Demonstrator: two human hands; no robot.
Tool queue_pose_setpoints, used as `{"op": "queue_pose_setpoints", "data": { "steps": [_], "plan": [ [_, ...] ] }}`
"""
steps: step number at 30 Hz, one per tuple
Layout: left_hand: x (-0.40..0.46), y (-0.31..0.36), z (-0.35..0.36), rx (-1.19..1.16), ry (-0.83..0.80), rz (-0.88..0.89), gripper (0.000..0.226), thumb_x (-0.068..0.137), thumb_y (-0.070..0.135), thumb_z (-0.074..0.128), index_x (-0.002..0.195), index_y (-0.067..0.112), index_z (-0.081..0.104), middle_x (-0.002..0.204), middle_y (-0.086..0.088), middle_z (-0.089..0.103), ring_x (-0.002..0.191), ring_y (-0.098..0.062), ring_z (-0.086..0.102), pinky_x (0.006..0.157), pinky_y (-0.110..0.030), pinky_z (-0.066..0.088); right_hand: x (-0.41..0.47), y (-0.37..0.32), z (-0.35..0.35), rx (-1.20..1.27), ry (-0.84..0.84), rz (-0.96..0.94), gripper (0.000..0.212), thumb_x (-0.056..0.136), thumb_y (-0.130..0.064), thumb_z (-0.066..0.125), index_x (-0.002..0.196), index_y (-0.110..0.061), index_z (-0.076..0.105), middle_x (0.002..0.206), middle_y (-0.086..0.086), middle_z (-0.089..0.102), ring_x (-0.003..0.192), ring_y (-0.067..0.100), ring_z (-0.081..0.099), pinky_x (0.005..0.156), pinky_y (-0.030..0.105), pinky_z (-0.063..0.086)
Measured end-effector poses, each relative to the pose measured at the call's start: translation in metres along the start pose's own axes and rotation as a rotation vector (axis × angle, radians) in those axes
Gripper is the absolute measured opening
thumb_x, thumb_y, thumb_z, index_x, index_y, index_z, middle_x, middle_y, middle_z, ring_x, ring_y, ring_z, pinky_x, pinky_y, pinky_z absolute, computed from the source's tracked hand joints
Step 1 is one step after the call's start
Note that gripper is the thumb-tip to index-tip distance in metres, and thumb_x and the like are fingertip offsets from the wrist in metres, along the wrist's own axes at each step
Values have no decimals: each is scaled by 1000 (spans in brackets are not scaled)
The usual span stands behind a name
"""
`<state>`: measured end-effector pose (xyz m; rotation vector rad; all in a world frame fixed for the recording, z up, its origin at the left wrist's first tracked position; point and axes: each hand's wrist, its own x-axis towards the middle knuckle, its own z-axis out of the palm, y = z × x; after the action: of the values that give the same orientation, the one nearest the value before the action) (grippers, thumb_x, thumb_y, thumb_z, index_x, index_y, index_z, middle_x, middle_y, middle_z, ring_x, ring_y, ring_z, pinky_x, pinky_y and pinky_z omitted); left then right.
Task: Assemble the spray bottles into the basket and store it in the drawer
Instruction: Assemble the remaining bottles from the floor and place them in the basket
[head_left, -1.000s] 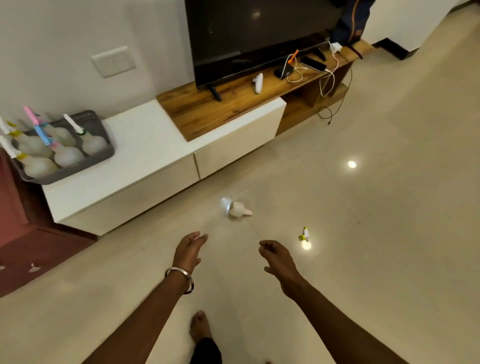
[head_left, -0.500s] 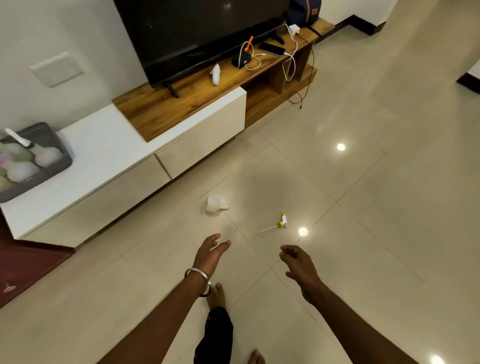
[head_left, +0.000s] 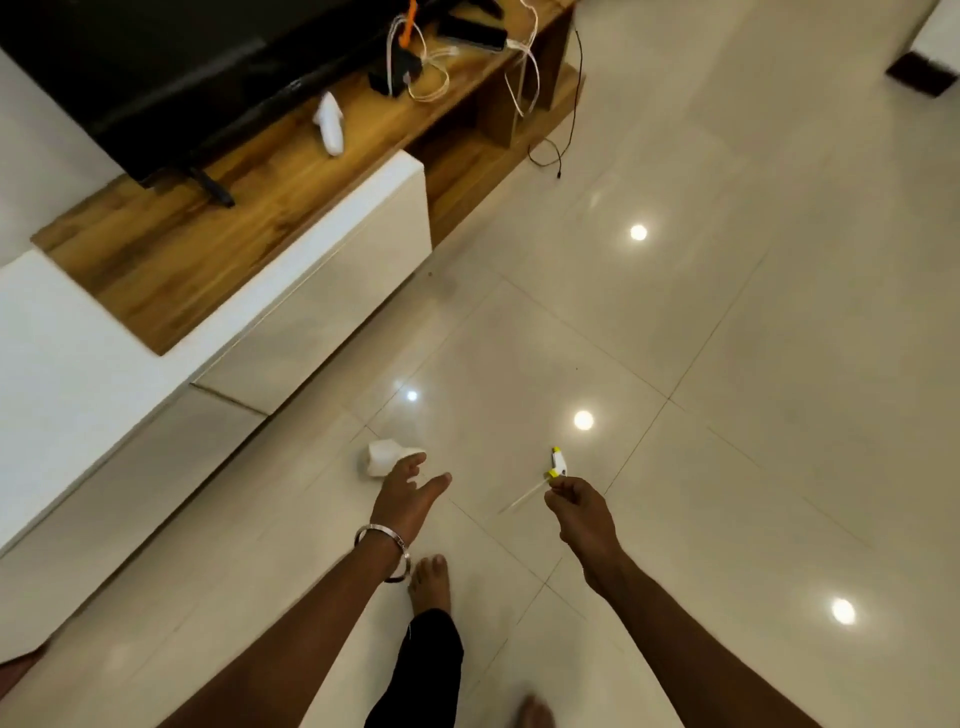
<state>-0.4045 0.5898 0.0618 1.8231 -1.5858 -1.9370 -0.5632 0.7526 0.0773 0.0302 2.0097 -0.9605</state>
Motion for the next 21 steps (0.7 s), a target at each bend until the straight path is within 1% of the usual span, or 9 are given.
{"op": "queue_pose_setpoints", "data": {
  "steps": [2, 4, 6, 9, 11, 13, 15, 18, 21],
  "plan": [
    [43, -2, 3, 29, 22, 6, 50, 82, 21, 73, 128, 18, 53, 126, -3, 54, 119, -22, 52, 93, -27, 38, 37, 11, 12, -38, 41, 36, 18, 91, -19, 61, 109, -19, 65, 108, 0, 65, 93, 19, 58, 85, 34, 46],
    [84, -11, 8, 67, 60, 10, 48, 82, 18, 73, 126, 16, 55, 126, -6, 56, 111, -21, 54, 91, -27, 40, 75, 28, 24, -79, 73, 71, 18, 90, -22, 62, 108, -21, 64, 108, 0, 67, 99, 21, 62, 90, 37, 49],
    [123, -23, 11, 121, 76, 18, 47, 82, 18, 73, 126, 15, 55, 126, -7, 55, 103, -16, 52, 88, -25, 38, 112, 48, 34, -111, 87, 106, 19, 90, -24, 62, 108, -20, 64, 105, -1, 68, 100, 24, 64, 91, 41, 51],
    [183, -57, 16, 266, 81, 18, 48, 83, 20, 72, 127, 14, 55, 127, -7, 55, 102, -15, 50, 88, -25, 38, 174, 85, 49, -183, 127, 188, 30, 88, -23, 58, 116, -16, 65, 104, 0, 68, 100, 23, 63, 90, 38, 51],
    [224, -83, 14, 353, 107, 33, 51, 81, 22, 73, 128, 12, 56, 129, -10, 55, 107, -19, 53, 90, -27, 39, 215, 111, 54, -203, 152, 232, 32, 88, -24, 58, 118, -16, 64, 102, -2, 66, 95, 19, 59, 82, 31, 47],
    [271, -111, 14, 454, 142, 18, 57, 79, 23, 75, 131, 12, 54, 136, -13, 51, 121, -27, 51, 100, -33, 39, 262, 140, 61, -232, 207, 263, 32, 88, -27, 60, 117, -14, 64, 100, 0, 67, 87, 17, 56, 77, 26, 40],
    [310, -138, 15, 549, 155, 28, 63, 77, 24, 76, 134, 12, 51, 140, -14, 48, 129, -29, 46, 107, -38, 36, 301, 168, 65, -282, 245, 286, 35, 88, -32, 63, 116, -12, 63, 104, 6, 70, 89, 22, 59, 77, 25, 39],
    [357, -179, 19, 773, 123, 135, 68, 74, 27, 77, 134, 11, 49, 138, -15, 48, 129, -31, 45, 106, -42, 38, 355, 212, 75, -326, 306, 321, 44, 88, -40, 66, 119, -9, 61, 118, 14, 68, 111, 31, 60, 80, 26, 38],
    [386, -211, 24, 1106, 44, 347, 74, 69, 38, 78, 133, 11, 50, 133, -16, 52, 125, -34, 47, 102, -49, 38, 390, 242, 84, -304, 362, 363, 57, 87, -53, 63, 119, -6, 58, 120, 15, 64, 113, 33, 58, 79, 28, 38]
  ]
}}
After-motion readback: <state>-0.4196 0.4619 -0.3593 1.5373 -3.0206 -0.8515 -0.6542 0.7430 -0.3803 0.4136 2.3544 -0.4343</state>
